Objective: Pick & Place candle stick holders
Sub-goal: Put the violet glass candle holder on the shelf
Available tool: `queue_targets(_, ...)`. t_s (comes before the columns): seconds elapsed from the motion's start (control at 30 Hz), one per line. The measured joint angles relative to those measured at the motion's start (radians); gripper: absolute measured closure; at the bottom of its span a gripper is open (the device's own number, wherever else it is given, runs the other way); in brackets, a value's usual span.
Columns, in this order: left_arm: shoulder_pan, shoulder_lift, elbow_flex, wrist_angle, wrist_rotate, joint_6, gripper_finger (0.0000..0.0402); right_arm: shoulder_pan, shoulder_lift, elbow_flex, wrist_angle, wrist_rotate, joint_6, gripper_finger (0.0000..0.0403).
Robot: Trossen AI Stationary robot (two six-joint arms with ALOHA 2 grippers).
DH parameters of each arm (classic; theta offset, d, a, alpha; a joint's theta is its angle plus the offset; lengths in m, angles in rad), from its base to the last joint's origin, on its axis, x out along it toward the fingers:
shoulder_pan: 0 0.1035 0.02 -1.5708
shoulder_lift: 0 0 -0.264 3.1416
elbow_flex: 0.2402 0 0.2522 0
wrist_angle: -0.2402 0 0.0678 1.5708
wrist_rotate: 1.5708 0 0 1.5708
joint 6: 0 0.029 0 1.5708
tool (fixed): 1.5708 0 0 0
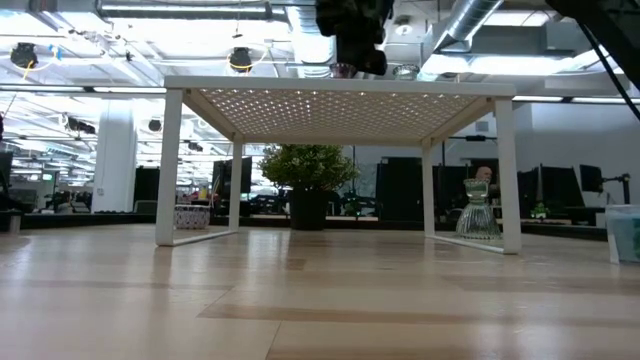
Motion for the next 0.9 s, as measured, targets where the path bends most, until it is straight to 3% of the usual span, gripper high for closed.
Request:
queue_targets(0.2,0.000,0.000,0.000,0.000,0.000,0.000,0.0234,-0.002,0.000,0.000,0.004,0.001,0.000,0.0382)
queue_targets(0.9,0.000,0.000,0.000,0.000,0.000,0.000,0.0234,-0.002,0.001,-0.002,0.021,0.008,0.002,0.0278)
